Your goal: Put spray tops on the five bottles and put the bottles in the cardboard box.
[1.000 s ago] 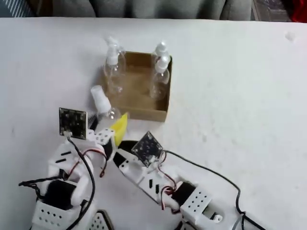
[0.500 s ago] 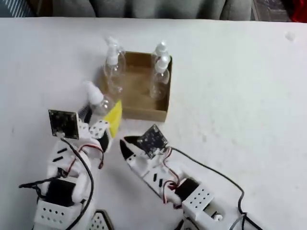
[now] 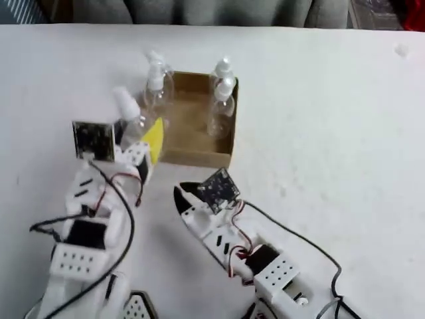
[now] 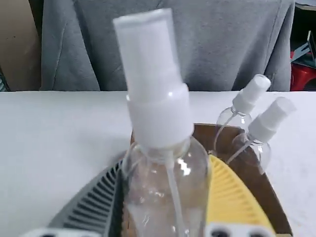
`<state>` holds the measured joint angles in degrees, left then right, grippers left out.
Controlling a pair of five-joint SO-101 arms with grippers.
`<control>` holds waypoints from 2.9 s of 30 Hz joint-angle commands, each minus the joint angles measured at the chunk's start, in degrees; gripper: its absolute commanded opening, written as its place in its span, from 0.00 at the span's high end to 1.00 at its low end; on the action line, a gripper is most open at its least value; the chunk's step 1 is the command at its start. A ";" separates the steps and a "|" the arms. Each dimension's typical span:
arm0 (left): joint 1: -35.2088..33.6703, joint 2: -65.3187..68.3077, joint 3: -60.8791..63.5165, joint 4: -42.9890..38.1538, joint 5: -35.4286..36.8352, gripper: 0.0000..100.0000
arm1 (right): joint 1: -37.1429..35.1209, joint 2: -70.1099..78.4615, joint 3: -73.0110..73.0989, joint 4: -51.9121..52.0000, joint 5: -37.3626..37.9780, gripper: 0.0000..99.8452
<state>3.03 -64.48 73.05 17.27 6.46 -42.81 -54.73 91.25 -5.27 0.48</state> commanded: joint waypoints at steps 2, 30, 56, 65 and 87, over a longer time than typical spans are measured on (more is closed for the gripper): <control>-2.24 13.58 -4.40 -16.44 -0.79 0.98 | 2.42 -0.48 -2.81 0.40 -0.09 0.98; -1.89 44.88 -10.20 -38.51 -0.44 0.98 | 2.33 -0.48 -2.81 0.40 -0.09 0.98; -0.92 60.00 -11.96 -46.59 -0.70 0.98 | 2.51 -0.48 -2.73 0.40 -0.09 0.98; -0.92 62.55 -11.96 -49.93 -0.79 0.98 | 2.51 -0.48 -2.73 0.40 -0.09 0.98; -1.45 62.64 -10.37 -49.58 -0.44 0.69 | 2.59 -0.40 -2.73 0.40 -0.09 0.98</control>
<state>1.36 -1.80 64.09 -31.16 6.20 -40.79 -54.73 91.25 -5.27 0.48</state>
